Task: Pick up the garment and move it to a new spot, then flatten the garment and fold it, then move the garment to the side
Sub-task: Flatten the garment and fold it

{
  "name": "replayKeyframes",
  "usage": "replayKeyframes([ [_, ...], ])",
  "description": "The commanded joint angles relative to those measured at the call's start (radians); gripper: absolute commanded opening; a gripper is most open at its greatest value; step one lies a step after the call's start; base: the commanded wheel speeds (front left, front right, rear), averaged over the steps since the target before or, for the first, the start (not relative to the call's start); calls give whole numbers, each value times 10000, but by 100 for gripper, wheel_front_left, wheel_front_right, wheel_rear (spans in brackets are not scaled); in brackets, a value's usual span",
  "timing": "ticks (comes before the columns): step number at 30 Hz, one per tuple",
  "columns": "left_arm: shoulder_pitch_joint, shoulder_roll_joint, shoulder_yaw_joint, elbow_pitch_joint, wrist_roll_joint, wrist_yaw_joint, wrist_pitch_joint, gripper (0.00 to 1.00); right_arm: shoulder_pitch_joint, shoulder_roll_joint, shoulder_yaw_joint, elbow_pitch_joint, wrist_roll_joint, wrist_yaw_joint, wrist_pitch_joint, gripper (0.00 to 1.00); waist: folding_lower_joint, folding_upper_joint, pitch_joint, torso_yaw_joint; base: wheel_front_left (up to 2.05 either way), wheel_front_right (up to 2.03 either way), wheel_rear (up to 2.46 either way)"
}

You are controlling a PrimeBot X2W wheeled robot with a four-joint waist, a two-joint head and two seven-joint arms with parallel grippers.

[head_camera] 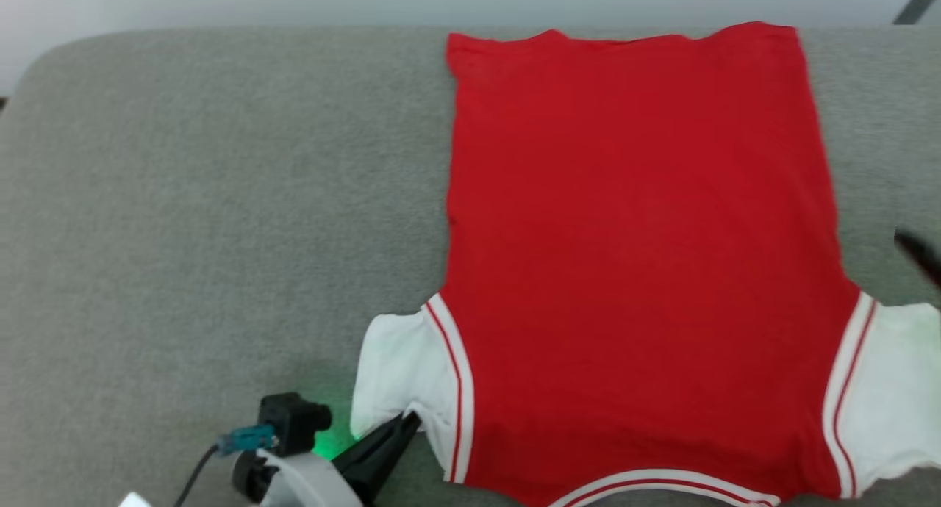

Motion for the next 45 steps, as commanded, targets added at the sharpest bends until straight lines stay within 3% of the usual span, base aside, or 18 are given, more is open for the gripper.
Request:
replayKeyframes([
  [1, -144, -276, -169, -9, 97, -13, 86, 0, -593, 256, -145, 191, -152, -8, 287, 100, 0, -1, 454, 541, 0, 0, 0],
  [9, -943, -716, -451, -301, 258, -17, 78, 0, -5051, 1262, -196, 3072, -1788, -8, 2461, 100, 0, -1, 1568, 1710, 0, 0, 0],
  [14, -1436, -980, -752, -410, 349, -18, 85, 0, -7287, 1314, -364, 5458, -3173, -8, 3391, 100, 0, -1, 2333, 2421, 0, 0, 0],
  [20, -1681, -1167, -960, -474, 292, 4, 123, 0, -8625, 1315, -660, 7300, -4347, -7, 4184, 100, 0, -1, 2984, 2994, 0, 0, 0],
  [30, -1969, -1428, -840, -430, 437, 76, 190, 0, -9218, 1586, -533, 8551, -5015, 1, 4574, 100, 0, -1, 3746, 3125, 0, 0, 0],
  [31, -2020, -1460, -822, -423, 437, 77, 192, 0, -9196, 1683, -529, 8646, -4937, 1, 4595, 98, 0, -1, 3758, 3106, 0, 0, 0],
  [32, -2050, -1472, -790, -407, 440, 77, 195, 0, -9178, 1763, -513, 8720, -4871, 2, 4549, 43, 0, -1, 3749, 3078, 0, 0, 0],
  [33, -2089, -1457, -757, -390, 462, 80, 201, 0, -9157, 1791, -520, 8790, -4834, 18, 4495, 5, 0, -1, 3727, 3045, 0, 0, 0],
  [34, -2115, -1443, -706, -367, 479, 85, 202, 0, -9116, 1791, -499, 8852, -4803, 18, 4453, 0, 0, -1, 3687, 3009, 0, 0, 0],
  [41, -1911, -1216, -202, -358, 410, 86, 184, 0, -8346, 1626, -306, 8765, -4166, 12, 3609, 0, 0, -1, 2980, 2622, 0, 0, 0],
  [45, -1579, -957, 309, -325, 552, 88, 120, 0, -7417, 1424, 106, 8021, -3019, 13, 3180, 0, 0, -1, 2277, 2218, 0, 0, 0],
])
